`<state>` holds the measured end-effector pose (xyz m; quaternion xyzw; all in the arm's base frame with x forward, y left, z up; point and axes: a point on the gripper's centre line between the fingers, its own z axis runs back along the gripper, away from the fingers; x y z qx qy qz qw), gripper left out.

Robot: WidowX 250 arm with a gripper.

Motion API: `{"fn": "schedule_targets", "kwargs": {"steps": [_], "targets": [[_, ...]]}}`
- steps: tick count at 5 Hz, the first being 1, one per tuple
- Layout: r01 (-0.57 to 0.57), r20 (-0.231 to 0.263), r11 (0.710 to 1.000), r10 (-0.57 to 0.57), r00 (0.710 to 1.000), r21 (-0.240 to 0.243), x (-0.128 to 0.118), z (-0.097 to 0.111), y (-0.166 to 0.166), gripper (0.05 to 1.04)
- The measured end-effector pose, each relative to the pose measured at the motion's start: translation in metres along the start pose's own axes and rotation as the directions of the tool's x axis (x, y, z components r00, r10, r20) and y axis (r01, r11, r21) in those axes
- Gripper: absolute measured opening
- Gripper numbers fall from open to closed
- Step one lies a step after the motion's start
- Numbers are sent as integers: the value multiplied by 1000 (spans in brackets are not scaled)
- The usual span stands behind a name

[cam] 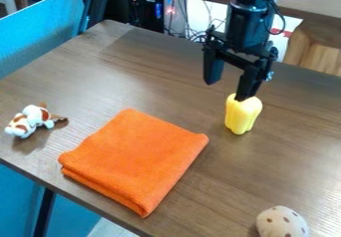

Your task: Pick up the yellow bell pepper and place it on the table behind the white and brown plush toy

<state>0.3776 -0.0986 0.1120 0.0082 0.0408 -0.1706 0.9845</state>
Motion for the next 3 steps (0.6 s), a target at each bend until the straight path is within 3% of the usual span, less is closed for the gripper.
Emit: {"fn": "schedule_targets", "kwargs": {"steps": [3], "targets": [[-14, -5, 1000, 14, 1000, 9, 20, -7, 2, 1005]]}}
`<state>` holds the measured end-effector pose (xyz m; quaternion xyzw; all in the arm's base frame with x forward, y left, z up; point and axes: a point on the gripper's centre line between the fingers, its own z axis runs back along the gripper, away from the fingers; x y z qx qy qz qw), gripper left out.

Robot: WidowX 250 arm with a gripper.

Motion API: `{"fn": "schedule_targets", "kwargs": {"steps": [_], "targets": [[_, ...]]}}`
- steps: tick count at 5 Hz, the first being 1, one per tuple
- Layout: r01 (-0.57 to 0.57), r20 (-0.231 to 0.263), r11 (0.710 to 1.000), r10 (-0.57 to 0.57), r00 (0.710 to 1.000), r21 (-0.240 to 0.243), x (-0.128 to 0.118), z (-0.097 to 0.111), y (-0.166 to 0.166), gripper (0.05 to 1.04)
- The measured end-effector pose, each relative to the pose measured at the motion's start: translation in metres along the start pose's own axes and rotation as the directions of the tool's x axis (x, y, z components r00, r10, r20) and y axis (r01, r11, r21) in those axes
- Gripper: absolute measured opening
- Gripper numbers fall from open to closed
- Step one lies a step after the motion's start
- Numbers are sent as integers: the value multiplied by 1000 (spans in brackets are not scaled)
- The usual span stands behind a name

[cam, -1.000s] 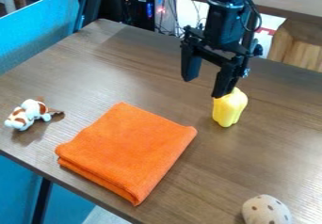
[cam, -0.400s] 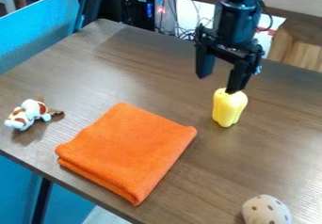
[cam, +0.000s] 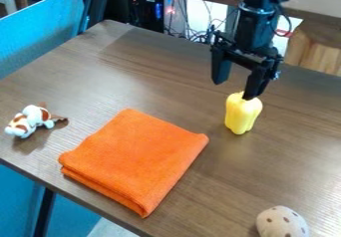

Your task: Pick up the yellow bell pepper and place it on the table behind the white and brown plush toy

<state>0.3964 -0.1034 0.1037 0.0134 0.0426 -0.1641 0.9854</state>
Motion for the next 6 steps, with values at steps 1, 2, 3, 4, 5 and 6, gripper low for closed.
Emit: {"fn": "schedule_targets", "kwargs": {"steps": [1, 2, 3, 4, 5, 6], "targets": [[0, -10, 1000, 0, 1000, 8, 4, -4, -1, 1005], [14, -23, 1000, -14, 1000, 15, 10, -11, -8, 1005], [11, -39, 1000, -11, 999, 21, 14, -16, -10, 972], [9, -45, 1000, -8, 999, 23, 15, -19, -10, 705], [4, -37, 1000, -3, 999, 23, 16, -19, -10, 379], [-3, -25, 1000, 4, 1000, 25, 17, -19, -10, 226]]}}
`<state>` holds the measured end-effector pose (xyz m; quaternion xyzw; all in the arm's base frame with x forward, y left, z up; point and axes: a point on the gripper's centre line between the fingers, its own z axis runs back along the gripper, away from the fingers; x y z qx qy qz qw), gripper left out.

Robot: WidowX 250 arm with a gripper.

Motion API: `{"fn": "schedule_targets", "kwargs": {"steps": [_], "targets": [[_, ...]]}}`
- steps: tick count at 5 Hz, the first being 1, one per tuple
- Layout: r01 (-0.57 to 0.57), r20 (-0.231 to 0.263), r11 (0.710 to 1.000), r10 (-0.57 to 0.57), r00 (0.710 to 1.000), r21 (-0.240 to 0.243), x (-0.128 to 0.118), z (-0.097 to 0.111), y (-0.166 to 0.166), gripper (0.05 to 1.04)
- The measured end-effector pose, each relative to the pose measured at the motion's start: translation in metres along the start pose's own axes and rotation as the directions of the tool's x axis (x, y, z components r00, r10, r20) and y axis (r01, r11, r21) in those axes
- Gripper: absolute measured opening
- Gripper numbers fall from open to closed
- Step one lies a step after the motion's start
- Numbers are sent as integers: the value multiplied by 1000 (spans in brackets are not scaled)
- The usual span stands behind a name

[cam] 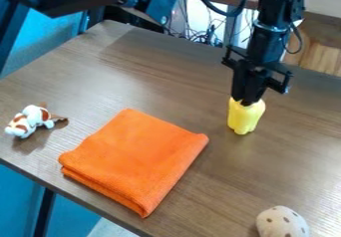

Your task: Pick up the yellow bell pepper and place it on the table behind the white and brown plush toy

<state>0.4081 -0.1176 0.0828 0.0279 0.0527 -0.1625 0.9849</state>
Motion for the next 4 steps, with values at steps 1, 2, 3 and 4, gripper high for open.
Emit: {"fn": "schedule_targets", "kwargs": {"steps": [1, 2, 3, 4], "targets": [[-7, 6, 1000, 7, 1000, -2, -3, 0, 0, 135], [4, 16, 1000, -3, 1000, -14, -13, 5, -2, 107], [20, 83, 997, -15, 996, -68, -21, 34, -6, 106], [-62, 91, 996, 68, 994, -67, -45, 53, 19, 107]]}}
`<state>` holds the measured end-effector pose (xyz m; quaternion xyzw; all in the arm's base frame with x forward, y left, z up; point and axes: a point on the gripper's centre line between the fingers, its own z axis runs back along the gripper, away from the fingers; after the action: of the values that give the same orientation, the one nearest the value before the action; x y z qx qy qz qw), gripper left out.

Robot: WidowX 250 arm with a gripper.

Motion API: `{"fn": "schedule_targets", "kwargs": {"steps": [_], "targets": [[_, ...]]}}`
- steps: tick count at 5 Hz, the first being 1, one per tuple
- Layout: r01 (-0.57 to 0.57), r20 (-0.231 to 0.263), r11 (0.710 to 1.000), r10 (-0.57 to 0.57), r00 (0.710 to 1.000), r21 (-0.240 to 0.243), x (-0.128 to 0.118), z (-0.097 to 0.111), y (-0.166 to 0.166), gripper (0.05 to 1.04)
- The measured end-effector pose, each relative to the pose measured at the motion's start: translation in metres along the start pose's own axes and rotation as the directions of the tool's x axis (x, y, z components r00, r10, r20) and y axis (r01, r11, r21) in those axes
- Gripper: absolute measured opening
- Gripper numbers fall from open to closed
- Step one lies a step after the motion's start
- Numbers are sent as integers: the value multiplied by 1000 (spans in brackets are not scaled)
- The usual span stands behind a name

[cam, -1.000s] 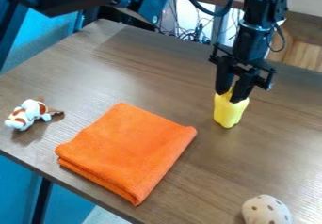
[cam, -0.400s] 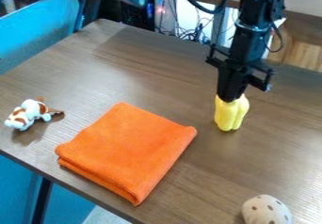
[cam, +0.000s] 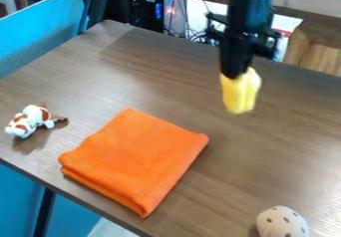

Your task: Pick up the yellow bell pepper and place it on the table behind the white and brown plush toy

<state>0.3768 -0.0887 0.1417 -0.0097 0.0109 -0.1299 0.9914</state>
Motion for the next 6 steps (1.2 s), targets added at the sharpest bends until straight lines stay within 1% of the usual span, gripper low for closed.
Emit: {"fn": "schedule_targets", "kwargs": {"steps": [1, 2, 3, 4, 5, 6], "targets": [[-121, -4, 990, 121, 993, 70, -24, 14, 36, 106], [-266, -10, 955, 269, 963, 132, -44, 27, 81, 106], [-369, -33, 923, 374, 927, 111, -62, 30, 121, 106], [-478, -38, 877, 479, 877, 42, -75, 41, 175, 106], [-542, -72, 840, 541, 838, 9, -91, 32, 226, 106], [-497, -123, 866, 500, 857, 60, -103, 19, 272, 106]]}}
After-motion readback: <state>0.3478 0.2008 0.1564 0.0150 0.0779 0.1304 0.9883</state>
